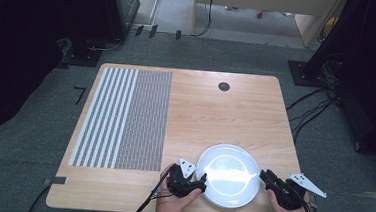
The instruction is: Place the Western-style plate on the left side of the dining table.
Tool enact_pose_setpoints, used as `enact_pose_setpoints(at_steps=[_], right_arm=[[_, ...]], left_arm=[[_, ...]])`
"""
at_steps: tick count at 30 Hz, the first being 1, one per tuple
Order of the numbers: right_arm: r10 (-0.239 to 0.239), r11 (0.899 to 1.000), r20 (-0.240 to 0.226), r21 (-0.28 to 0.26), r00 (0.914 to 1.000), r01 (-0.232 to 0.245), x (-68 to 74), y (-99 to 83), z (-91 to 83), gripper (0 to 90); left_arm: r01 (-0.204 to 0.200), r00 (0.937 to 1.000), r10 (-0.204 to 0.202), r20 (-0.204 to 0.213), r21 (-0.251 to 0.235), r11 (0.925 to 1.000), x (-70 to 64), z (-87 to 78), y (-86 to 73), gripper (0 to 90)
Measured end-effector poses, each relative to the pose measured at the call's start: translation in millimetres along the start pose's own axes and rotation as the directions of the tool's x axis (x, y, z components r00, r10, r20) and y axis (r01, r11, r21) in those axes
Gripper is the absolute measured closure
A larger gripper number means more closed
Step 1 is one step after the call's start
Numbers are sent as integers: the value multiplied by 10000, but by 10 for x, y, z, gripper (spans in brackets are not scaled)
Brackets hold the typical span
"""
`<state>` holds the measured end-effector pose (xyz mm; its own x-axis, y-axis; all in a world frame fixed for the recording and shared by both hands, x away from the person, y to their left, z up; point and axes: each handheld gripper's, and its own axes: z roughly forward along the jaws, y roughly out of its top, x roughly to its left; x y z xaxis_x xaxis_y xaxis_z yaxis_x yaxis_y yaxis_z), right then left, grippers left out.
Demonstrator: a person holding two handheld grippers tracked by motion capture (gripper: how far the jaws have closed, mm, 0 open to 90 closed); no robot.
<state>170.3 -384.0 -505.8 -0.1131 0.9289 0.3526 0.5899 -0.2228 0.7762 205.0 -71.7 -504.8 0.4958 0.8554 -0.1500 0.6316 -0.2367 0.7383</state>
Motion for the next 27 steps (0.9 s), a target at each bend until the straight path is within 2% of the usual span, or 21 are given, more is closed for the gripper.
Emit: enact_pose_setpoints(at_steps=[4, 7, 9, 10, 11, 13, 15, 16, 19, 23, 27], right_arm=[[307, 9994, -183, 182, 9994, -304, 24, -2, 6, 755], [450, 9984, -268, 343, 9986, -441, 33, -2, 5, 766], [492, 9974, -325, 545, 9983, -474, 34, -16, 23, 765], [521, 9969, -354, 614, 9980, -499, 34, -21, 33, 761], [531, 9966, -383, 647, 9979, -506, 33, -24, 40, 758], [581, 9958, -412, 736, 9975, -550, 35, -27, 50, 757], [563, 9957, -426, 756, 9975, -530, 33, -29, 58, 757], [591, 9949, -412, 843, 9974, -555, 36, -37, 73, 757], [642, 9943, -446, 887, 9969, -600, 34, -41, 80, 762], [809, 9941, -549, 768, 9952, -766, 18, -41, 60, 780], [915, 9940, -660, 653, 9936, -872, 1, -32, 47, 787]], left_arm=[[-11, 10000, 10, -32, -76, 10000, 0, -6, -9, 312], [7, 9997, -14, -238, -263, 9997, -2, -36, -14, 335], [88, 9993, -100, -371, -319, 9995, 23, -53, -11, 314], [319, 9986, -336, -409, -405, 9987, 51, -67, -13, 299], [547, 9977, -567, -382, -515, 9972, 90, -88, -18, 280], [704, 9967, -724, -363, -549, 9960, 112, -99, -34, 276], [663, 9972, -677, -306, -471, 9967, 109, -91, -44, 253], [602, 9981, -604, -75, -290, 9978, 97, -69, -60, 231], [550, 9984, -548, 102, -164, 9984, 83, -56, -65, 236], [776, 9970, -777, -21, -342, 9964, 130, -87, -41, 289], [882, 9960, -889, -110, -529, 9947, 195, -130, -18, 300]])
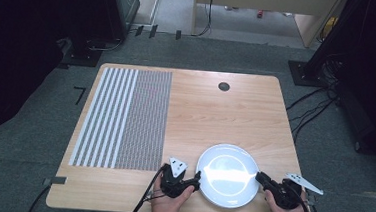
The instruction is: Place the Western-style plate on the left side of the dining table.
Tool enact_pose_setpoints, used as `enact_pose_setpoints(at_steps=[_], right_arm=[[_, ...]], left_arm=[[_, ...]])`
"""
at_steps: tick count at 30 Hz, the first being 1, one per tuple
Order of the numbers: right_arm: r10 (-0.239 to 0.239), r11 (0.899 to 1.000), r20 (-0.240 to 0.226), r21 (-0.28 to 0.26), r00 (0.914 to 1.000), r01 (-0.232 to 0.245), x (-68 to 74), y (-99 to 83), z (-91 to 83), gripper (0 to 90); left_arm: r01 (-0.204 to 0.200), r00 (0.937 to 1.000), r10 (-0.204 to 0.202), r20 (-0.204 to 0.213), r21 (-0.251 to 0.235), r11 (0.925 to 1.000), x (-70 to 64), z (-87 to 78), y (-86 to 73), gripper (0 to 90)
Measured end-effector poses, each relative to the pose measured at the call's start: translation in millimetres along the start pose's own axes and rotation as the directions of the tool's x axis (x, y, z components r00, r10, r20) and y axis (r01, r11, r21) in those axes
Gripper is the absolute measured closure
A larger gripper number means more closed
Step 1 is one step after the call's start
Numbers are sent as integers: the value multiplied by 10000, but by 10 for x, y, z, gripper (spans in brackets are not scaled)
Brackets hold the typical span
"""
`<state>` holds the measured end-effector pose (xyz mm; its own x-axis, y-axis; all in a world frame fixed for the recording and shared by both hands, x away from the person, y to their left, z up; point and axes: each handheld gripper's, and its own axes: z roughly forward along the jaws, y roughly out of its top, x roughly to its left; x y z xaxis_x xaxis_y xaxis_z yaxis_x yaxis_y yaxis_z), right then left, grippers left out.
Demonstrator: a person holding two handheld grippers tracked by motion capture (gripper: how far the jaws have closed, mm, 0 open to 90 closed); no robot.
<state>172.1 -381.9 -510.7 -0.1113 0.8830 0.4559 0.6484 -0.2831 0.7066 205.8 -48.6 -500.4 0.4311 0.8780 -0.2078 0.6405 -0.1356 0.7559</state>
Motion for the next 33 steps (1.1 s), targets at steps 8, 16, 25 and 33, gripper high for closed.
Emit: enact_pose_setpoints(at_steps=[8, 16, 25, 33], right_arm=[[392, 9985, -64, -367, 9992, -394, -38, 9, -51, 807], [386, 9991, -90, -181, 9992, -387, -41, 2, -17, 825], [475, 9987, -204, -161, 9987, -478, -58, 5, -8, 839], [461, 9986, -343, -239, 9983, -469, -47, -11, 11, 852]], left_arm=[[296, 9995, -296, -110, -21, 9996, 68, -68, 18, 350], [312, 9984, -313, 481, 18, 9995, 9, -21, -35, 417], [499, 9953, -470, 848, -324, 9982, -23, -19, -35, 367], [393, 9865, -429, 1583, 258, 9989, -87, 95, -34, 377]])
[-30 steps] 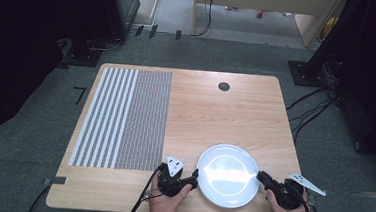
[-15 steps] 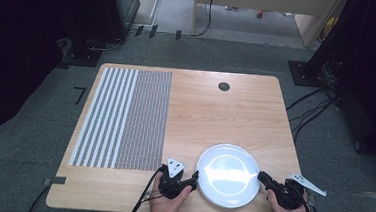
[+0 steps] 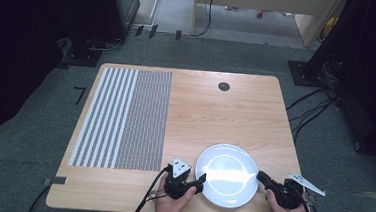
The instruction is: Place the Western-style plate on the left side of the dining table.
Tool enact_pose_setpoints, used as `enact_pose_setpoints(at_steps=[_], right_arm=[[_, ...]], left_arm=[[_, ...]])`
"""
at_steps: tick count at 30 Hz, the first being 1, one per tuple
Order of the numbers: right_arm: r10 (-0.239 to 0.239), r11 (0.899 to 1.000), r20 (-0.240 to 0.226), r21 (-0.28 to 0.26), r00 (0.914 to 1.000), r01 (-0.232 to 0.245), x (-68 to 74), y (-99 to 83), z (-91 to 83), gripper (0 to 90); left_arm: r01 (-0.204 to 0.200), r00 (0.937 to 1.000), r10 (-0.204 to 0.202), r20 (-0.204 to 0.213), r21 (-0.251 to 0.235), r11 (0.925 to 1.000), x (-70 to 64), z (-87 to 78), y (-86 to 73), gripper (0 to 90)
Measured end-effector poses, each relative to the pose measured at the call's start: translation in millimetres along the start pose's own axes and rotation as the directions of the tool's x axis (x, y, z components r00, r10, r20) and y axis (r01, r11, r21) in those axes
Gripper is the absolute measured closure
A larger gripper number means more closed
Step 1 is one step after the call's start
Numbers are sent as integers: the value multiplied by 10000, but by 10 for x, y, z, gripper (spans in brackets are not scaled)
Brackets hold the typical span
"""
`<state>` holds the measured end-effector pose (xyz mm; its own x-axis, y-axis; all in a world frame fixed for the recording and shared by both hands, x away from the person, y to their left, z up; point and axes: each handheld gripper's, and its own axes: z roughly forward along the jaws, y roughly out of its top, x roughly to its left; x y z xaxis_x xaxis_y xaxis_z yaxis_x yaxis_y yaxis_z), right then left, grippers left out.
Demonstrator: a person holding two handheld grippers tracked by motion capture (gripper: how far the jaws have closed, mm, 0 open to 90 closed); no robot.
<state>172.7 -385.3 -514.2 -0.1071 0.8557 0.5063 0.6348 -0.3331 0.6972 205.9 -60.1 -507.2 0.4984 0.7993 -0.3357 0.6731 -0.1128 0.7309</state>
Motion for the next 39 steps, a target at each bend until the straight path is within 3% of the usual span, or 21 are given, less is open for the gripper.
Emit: enact_pose_setpoints(at_steps=[1, 9, 10, 11, 12, 13, 14, 15, 16, 19, 20, 23, 24, 29, 39], right_arm=[[127, 9999, -190, -47, 9997, -127, -13, 0, 14, 853], [217, 9997, -278, -125, 9994, -221, -17, 10, 51, 860], [402, 9990, -378, -191, 9985, -410, -29, 9, 42, 860], [610, 9978, -517, -243, 9968, -623, -37, 9, 34, 862], [1082, 9935, -1051, -241, 9886, -1113, -52, 15, 21, 866], [1281, 9912, -1358, -169, 9824, -1315, -49, 18, 20, 866], [1227, 9919, -1445, -133, 9819, -1259, -27, 17, 25, 866], [1227, 9919, -1445, -133, 9819, -1259, -27, 17, 25, 866], [788, 9965, -1135, -202, 9904, -816, 42, 17, 32, 857], [720, 9956, -853, -536, 9938, -767, 67, 26, 14, 837], [565, 9953, -243, -772, 9981, -582, 61, 31, -3, 829], [471, 9972, 96, -594, 9988, -465, 29, 19, 4, 823], [521, 9982, -56, -287, 9986, -523, 2, -5, 33, 820], [520, 9983, -143, -267, 9985, -524, 5, -7, 47, 821], [750, 9969, -459, -190, 9961, -760, -1, -19, 61, 827]], left_arm=[[-4, 9999, 2, 126, 204, 9998, -3, 31, 12, 382], [-12, 9988, -6, 490, 363, 9993, 32, 48, 46, 447], [-26, 9985, 4, 556, 399, 9992, 43, 38, 50, 448], [-26, 9985, 4, 556, 399, 9992, 43, 38, 50, 449], [21, 9979, -51, 642, 462, 9989, 43, 28, 47, 454], [21, 9975, -58, 709, 520, 9986, 40, 28, 39, 457], [-51, 9976, 15, 698, 501, 9987, 33, 27, 31, 457], [-51, 9976, 15, 698, 501, 9987, 33, 27, 31, 460], [32, 9973, -67, 725, 482, 9988, 44, 22, 29, 456], [200, 9987, -218, 457, 395, 9990, 78, 7, 27, 434], [317, 9988, -329, 357, 357, 9989, 109, -11, 12, 434], [237, 9992, -251, 324, 448, 9987, 120, -22, -14, 435], [191, 9989, -212, 408, 514, 9985, 109, -26, -33, 435], [-14, 9978, -24, 656, 571, 9984, 55, -14, -51, 437], [-83, 9971, 28, 763, 709, 9974, 11, -5, -57, 450]])
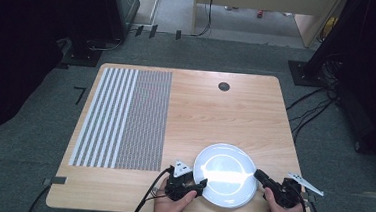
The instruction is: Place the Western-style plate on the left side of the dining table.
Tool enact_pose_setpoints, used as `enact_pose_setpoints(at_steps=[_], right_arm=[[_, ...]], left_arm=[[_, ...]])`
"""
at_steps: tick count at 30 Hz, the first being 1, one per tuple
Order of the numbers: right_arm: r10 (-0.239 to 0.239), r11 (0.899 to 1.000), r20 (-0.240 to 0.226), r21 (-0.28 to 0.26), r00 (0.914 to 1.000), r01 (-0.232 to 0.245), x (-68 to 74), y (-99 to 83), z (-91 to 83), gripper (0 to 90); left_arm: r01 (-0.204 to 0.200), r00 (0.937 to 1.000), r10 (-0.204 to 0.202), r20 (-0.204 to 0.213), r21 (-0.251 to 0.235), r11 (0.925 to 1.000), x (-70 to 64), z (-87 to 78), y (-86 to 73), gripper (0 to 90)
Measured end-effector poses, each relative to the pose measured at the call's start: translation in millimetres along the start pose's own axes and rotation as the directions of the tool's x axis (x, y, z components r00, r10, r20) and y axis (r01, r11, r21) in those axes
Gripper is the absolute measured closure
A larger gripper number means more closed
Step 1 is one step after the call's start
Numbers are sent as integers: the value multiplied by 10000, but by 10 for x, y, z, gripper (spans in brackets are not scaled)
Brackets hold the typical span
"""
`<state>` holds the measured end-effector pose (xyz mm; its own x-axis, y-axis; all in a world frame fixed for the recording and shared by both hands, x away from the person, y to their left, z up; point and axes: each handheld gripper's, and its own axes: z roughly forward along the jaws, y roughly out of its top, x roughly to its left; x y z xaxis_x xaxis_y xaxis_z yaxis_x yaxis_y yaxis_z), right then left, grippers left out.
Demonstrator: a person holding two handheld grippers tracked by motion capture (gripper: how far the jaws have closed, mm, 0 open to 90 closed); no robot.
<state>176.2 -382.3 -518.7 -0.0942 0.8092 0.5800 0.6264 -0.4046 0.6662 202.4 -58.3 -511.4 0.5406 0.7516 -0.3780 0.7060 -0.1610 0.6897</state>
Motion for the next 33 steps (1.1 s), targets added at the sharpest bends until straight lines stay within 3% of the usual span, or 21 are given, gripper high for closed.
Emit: enact_pose_setpoints(at_steps=[11, 15, 18, 19, 23, 24, 26, 27, 28, 29, 31, 32, 33], right_arm=[[291, 9994, -412, 222, 9987, -282, 21, -39, 47, 828], [76, 9996, -479, 281, 9988, -63, 85, -57, 76, 828], [-59, 9997, -688, 232, 9976, 75, 128, -58, 79, 837], [73, 9995, -1307, 312, 9914, -33, 198, -66, 91, 837], [-317, 9981, -1384, 488, 9899, 388, 302, -101, 135, 824], [-422, 9984, -1266, 330, 9911, 467, 331, -98, 141, 817], [-426, 9990, -831, -141, 9956, 416, 313, -71, 100, 811], [-267, 9989, -493, -386, 9984, 248, 284, -52, 64, 807], [-267, 9989, -493, -386, 9984, 248, 284, -52, 64, 807], [-13, 9976, 203, -690, 9998, 27, 193, -22, 10, 806], [95, 9989, 458, -455, 9989, -74, 133, -18, 17, 806], [95, 9989, 458, -455, 9989, -74, 133, -18, 17, 806], [170, 9998, 355, -109, 9992, -167, 106, -37, 58, 807]], left_arm=[[-8, 9998, 8, -201, 8, 10000, 25, -85, 43, 431], [-525, 9971, 533, -549, 164, 9985, 43, -168, 58, 421], [-541, 9964, 548, -651, 127, 9985, 51, -204, 68, 447], [-576, 9955, 580, -743, 75, 9983, 50, -229, 74, 474], [-665, 9914, 654, -1133, -59, 9978, 64, -272, 82, 521], [-558, 9894, 529, -1351, -180, 9983, 96, -274, 83, 509], [-232, 9927, 201, -1192, -251, 9994, 128, -277, 76, 506], [-261, 9925, 228, -1200, -264, 9993, 129, -276, 75, 500], [-261, 9925, 228, -1200, -264, 9993, 129, -276, 75, 497], [-373, 9911, 334, -1291, -280, 9989, 115, -276, 72, 497], [-409, 9904, 376, -1331, -221, 9989, 108, -270, 82, 499], [-409, 9904, 376, -1331, -221, 9989, 108, -270, 82, 500], [-439, 9900, 407, -1353, -202, 9988, 111, -270, 92, 502]])
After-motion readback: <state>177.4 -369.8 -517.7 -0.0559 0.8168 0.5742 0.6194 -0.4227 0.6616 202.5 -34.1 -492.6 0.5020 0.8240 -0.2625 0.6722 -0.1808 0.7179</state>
